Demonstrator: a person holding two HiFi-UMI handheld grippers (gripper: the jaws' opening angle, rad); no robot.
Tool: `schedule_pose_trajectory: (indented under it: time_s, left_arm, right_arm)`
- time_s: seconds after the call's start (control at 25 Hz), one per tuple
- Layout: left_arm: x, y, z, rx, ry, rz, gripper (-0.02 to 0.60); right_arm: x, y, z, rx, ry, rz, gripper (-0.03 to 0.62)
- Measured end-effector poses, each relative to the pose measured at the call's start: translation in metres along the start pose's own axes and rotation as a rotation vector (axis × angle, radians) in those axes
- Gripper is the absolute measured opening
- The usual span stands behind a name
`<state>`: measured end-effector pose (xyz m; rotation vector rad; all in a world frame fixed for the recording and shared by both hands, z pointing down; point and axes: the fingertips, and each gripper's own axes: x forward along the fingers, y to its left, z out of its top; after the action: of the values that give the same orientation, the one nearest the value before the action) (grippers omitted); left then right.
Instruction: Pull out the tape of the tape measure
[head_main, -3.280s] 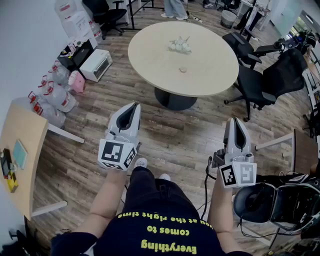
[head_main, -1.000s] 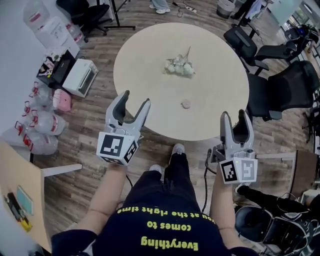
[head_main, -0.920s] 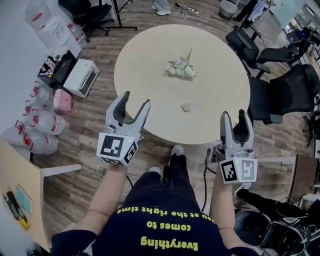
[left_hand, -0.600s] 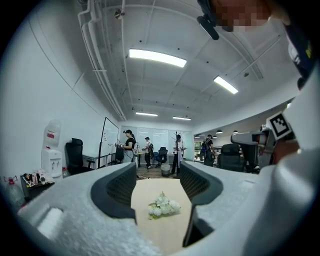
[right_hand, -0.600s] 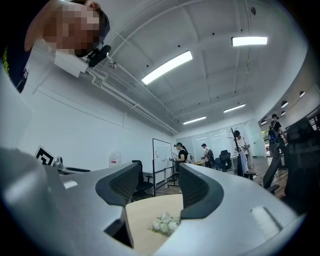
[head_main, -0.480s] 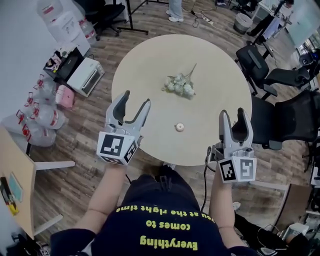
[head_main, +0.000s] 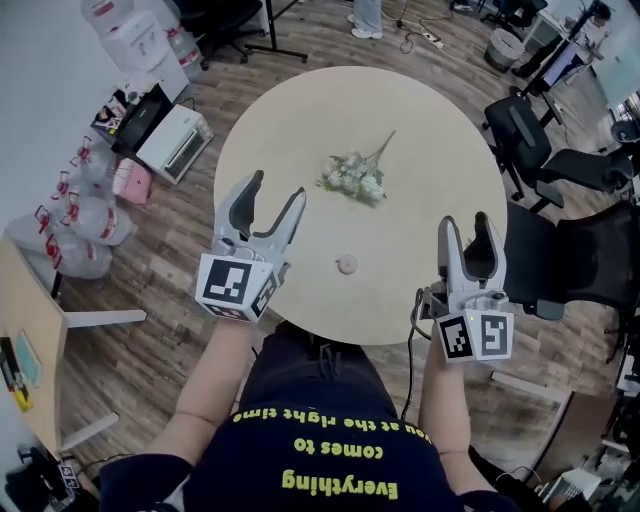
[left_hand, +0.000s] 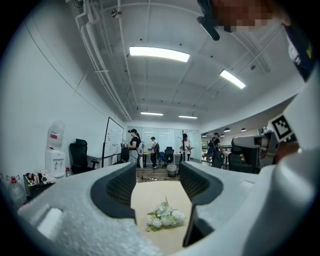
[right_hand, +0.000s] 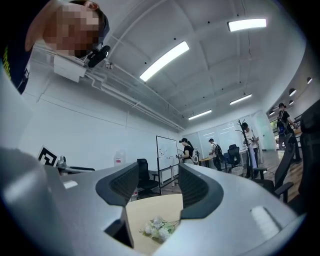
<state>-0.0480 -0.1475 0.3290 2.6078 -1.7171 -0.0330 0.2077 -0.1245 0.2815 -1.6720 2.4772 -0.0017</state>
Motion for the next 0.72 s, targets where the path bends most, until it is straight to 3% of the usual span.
schedule_pose_trajectory:
  time_s: [0.2,0.44,0.72]
  left_arm:
    - [0.010,0.010,-0.013,0.001,0.011,0.024,0.285]
    - [0.025,0.013,-0.037,-0.023,0.057,-0.052,0.289]
    - [0.032,0.012,-0.074,-0.071,0.106,-0.127,0.288]
  right_arm:
    - [0.007,0.000,-0.015,-0.004,0.033,-0.019,0.258]
    - [0.012,0.000,-0.044,-0.005,0.111,-0.067,0.258]
    - [0.013,0.021,-0.125,-0.001,0.311,-0.019,0.249]
